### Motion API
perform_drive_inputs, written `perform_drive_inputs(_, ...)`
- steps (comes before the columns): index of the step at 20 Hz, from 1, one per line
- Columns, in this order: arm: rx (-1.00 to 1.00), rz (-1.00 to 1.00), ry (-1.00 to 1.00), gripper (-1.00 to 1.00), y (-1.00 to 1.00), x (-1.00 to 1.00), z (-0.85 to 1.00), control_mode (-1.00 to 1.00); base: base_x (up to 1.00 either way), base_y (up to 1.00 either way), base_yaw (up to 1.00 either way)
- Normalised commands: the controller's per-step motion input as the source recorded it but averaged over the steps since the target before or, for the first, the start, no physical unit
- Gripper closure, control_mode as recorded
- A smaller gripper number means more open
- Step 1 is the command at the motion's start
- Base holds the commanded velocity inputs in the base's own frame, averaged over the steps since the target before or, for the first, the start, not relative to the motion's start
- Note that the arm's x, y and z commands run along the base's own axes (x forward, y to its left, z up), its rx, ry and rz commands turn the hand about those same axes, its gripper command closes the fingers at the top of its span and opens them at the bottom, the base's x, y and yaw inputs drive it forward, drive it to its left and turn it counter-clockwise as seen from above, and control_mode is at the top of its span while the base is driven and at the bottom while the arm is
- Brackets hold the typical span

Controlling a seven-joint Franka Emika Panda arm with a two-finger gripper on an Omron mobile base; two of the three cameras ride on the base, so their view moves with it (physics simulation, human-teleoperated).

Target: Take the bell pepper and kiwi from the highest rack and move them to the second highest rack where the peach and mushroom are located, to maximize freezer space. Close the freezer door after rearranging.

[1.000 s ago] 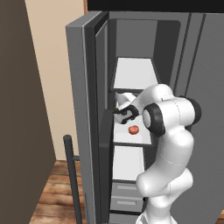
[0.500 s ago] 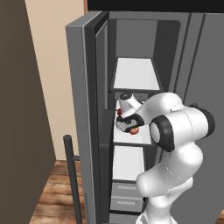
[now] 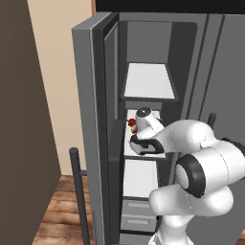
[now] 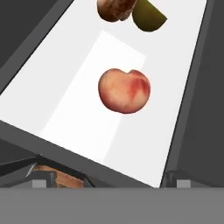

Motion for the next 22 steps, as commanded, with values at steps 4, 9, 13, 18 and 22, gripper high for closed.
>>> perform_drive_inputs(4,0.12,0.0,0.0,-1.0,0.0,-0.78,0.28,-1.0,0.0,0.0,0.0)
perform_drive_inputs(9,0.12,0.0,0.0,-1.0,0.0,-0.8,0.39,-1.0,0.0,0.0,0.0)
perform_drive_inputs(13,0.07,0.0,0.0,-1.0,0.0,-0.8,0.43,-1.0,0.0,0.0,0.0)
perform_drive_inputs(18,0.04,0.0,0.0,-1.0,0.0,-0.78,0.46,-1.0,0.0,0.0,0.0)
perform_drive_inputs(22,0.0,0.0,0.0,-1.0,0.0,-0.77,0.42,-1.0,0.0,0.0,0.0)
